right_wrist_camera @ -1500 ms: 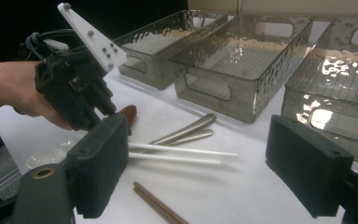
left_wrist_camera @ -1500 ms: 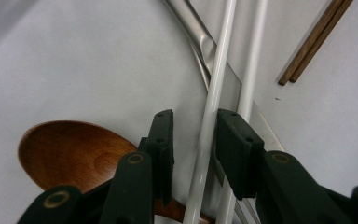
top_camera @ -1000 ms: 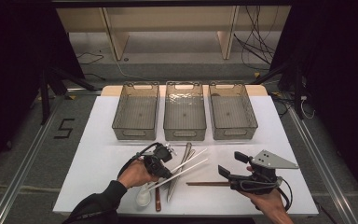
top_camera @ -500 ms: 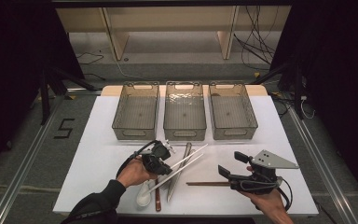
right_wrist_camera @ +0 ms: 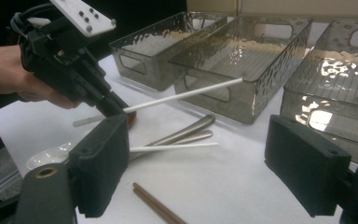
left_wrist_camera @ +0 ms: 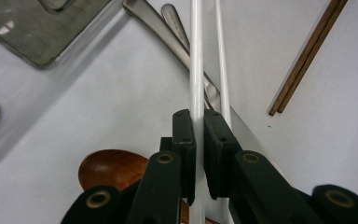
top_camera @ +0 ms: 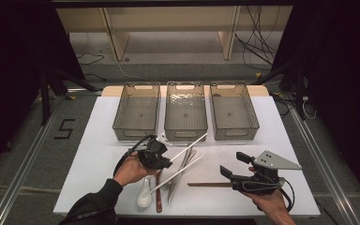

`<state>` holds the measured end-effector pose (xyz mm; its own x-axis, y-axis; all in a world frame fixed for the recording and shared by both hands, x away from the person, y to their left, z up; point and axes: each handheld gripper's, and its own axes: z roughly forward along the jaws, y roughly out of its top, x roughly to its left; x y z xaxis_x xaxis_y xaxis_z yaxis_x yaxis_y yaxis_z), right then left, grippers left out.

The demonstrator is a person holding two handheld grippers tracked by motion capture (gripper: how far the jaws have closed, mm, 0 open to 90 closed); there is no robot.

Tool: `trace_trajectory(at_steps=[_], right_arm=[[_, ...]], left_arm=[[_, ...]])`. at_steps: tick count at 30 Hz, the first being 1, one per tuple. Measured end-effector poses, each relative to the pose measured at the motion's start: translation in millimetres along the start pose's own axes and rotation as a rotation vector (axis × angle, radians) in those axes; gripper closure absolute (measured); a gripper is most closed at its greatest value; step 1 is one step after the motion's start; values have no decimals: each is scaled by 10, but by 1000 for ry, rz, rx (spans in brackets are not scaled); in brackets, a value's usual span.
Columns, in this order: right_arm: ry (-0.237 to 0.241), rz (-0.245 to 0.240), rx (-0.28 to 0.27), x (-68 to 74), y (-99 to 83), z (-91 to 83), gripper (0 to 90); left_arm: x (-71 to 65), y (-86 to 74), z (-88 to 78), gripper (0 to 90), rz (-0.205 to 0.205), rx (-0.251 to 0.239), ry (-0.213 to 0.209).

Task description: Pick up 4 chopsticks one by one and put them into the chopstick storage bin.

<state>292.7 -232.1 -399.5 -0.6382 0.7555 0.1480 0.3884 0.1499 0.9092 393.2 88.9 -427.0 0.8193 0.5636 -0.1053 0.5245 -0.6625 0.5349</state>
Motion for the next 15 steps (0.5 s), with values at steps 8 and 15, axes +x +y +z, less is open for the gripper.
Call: trace_trajectory(at_steps=[8, 15], right_arm=[[-3, 3, -1, -10, -1, -1, 228], [-4, 7, -1, -12, -3, -4, 228]], left_arm=[[42, 16, -104, 838, -23, -51, 8], [90, 34, -198, 838, -32, -91, 19]])
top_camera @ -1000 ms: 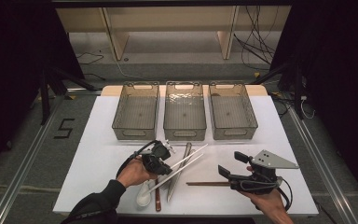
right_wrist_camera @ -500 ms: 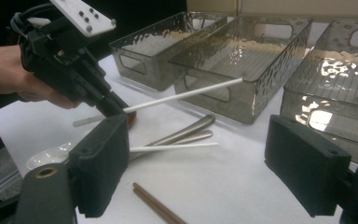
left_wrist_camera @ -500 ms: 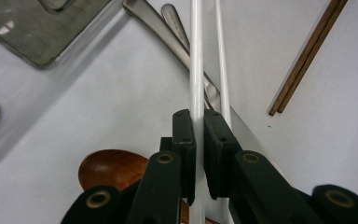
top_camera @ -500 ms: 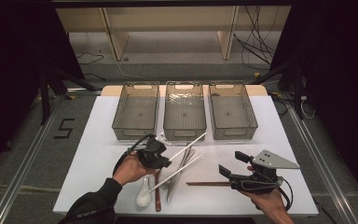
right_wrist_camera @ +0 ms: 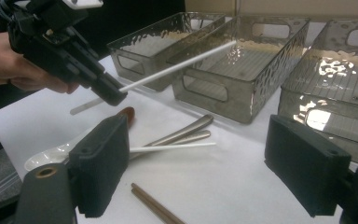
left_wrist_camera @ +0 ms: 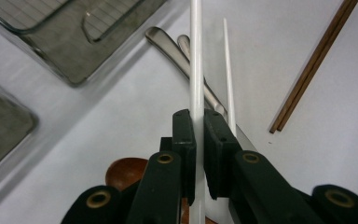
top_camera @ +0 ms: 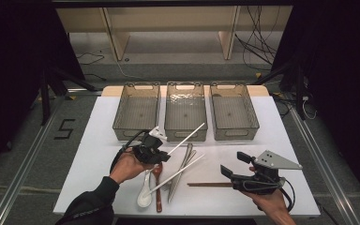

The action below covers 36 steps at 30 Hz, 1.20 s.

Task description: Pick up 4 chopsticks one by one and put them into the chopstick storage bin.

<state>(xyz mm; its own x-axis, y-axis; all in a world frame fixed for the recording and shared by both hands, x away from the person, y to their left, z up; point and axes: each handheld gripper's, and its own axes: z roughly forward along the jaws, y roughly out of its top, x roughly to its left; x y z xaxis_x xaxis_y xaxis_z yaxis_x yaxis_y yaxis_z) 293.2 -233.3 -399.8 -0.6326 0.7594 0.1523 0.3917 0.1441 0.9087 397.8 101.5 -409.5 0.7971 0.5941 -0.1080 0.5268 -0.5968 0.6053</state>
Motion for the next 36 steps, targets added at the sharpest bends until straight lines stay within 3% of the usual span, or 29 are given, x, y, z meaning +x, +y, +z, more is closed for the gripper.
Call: trace_trajectory(at_steps=[19, 36], right_arm=[[-4, 3, -10, -12, -2, -6, 229], [-7, 9, -15, -25, 0, -13, 230]], left_arm=[[286, 116, -273, 838, -77, -118, 42], [616, 265, -428, 838, -126, -159, 106]])
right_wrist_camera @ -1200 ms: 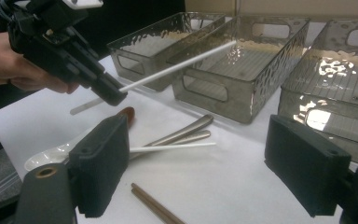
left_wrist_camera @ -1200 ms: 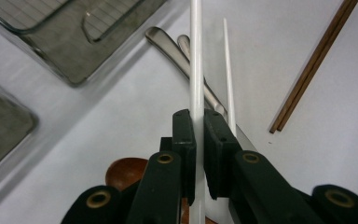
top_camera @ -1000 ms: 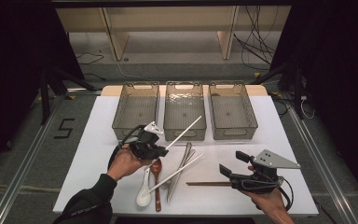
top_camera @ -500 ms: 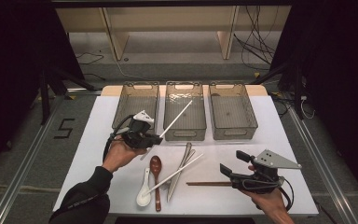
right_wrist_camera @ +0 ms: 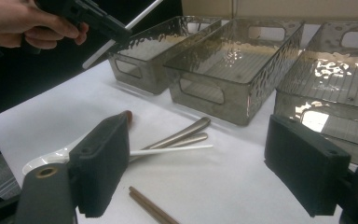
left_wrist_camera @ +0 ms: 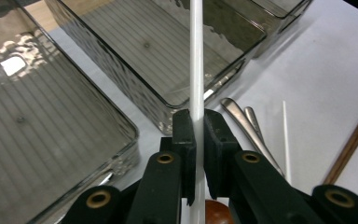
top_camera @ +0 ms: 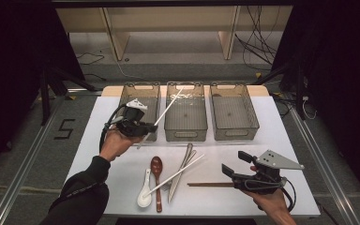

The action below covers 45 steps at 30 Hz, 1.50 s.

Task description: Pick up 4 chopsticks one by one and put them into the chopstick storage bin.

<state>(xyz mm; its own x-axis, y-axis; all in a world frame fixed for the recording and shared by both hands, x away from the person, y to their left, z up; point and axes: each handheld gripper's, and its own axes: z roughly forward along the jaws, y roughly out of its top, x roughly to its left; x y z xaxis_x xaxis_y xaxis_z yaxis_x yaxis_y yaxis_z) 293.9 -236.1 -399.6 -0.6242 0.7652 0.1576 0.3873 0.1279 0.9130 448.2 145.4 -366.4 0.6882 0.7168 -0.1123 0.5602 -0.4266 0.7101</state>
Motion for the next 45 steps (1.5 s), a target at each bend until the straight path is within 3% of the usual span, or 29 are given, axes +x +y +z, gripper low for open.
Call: trace_trajectory(at_steps=[18, 39, 45], right_arm=[[1, 0, 1, -1, 4, -5, 230], [1, 5, -3, -17, 7, -8, 231], [2, 5, -2, -17, 7, -8, 232]], left_arm=[[331, 211, -74, 838, -49, -53, 70], [746, 328, 57, 838, -110, -51, 136], [815, 350, 88, 838, -106, -41, 154]])
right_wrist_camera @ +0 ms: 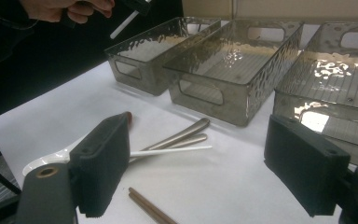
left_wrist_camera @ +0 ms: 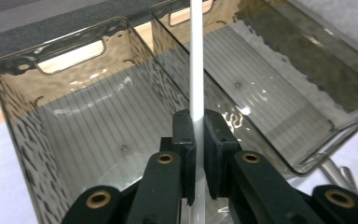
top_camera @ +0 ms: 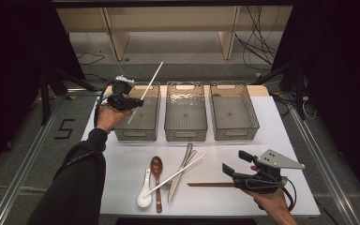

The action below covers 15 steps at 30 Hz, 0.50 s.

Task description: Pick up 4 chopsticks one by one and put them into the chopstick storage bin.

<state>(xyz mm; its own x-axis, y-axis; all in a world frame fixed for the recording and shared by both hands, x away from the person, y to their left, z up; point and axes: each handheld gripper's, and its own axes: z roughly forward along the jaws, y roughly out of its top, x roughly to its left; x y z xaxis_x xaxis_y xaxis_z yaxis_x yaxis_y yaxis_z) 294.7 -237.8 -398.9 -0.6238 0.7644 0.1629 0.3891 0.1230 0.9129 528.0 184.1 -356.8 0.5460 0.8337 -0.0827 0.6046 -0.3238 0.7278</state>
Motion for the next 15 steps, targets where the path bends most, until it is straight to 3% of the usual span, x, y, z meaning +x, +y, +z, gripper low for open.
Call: trace_trajectory(at_steps=[15], right_arm=[[1, 0, 0, -1, 1, 1, 232]], left_arm=[[140, -27, 122, 838, 0, 27, 54]])
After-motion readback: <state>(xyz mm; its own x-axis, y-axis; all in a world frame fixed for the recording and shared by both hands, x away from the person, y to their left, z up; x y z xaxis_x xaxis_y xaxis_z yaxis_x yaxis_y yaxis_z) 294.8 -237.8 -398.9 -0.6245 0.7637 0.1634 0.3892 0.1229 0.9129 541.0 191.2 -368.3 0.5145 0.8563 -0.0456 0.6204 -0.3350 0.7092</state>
